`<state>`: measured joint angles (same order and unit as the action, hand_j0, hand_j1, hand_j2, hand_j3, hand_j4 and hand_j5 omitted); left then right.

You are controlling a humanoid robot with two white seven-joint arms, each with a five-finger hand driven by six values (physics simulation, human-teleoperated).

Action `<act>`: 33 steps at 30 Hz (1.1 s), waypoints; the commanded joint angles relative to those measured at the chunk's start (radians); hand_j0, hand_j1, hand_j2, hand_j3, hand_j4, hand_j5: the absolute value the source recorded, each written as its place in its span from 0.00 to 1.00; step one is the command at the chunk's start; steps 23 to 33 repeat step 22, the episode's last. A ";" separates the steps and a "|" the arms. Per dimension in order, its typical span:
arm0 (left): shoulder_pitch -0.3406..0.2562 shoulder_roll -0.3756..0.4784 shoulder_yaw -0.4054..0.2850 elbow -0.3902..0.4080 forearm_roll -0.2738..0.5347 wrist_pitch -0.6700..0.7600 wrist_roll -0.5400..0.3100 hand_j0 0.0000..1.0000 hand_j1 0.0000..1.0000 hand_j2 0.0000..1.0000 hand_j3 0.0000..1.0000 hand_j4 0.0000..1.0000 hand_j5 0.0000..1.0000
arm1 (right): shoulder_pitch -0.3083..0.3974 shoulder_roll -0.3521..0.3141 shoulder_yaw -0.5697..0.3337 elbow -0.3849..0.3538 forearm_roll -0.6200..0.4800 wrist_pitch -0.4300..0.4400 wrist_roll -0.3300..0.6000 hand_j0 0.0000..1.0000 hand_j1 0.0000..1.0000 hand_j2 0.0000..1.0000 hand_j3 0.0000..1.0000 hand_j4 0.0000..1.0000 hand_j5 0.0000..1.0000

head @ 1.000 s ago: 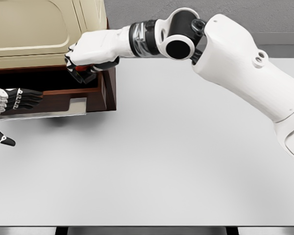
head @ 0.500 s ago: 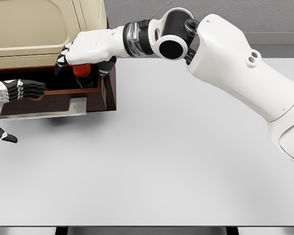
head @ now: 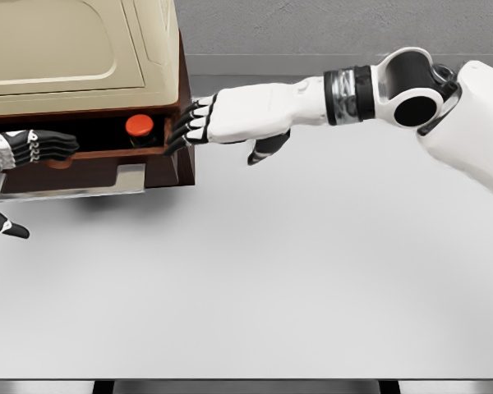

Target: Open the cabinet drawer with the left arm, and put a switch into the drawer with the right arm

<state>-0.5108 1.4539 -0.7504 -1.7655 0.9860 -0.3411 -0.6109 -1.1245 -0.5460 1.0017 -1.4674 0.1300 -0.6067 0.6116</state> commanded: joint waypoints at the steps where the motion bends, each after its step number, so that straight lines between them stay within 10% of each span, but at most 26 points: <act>1: -0.002 -0.001 0.003 0.000 0.008 0.001 0.000 1.00 1.00 1.00 1.00 1.00 1.00 | 0.006 -0.138 -0.049 -0.014 -0.044 -0.004 -0.001 1.00 1.00 1.00 1.00 1.00 1.00; 8: -0.014 -0.118 0.000 0.000 0.008 -0.257 0.000 1.00 1.00 1.00 1.00 1.00 1.00 | 0.143 -0.218 -0.166 0.019 -0.044 -0.004 -0.001 1.00 1.00 1.00 1.00 1.00 1.00; 22: -0.051 -0.313 -0.003 0.000 -0.024 -0.270 0.000 1.00 1.00 1.00 1.00 1.00 1.00 | 0.206 -0.250 -0.166 0.121 -0.040 -0.004 -0.001 1.00 1.00 1.00 1.00 1.00 1.00; 33: -0.051 -0.313 -0.003 0.000 -0.024 -0.270 0.000 1.00 1.00 1.00 1.00 1.00 1.00 | 0.206 -0.250 -0.166 0.121 -0.040 -0.004 -0.001 1.00 1.00 1.00 1.00 1.00 1.00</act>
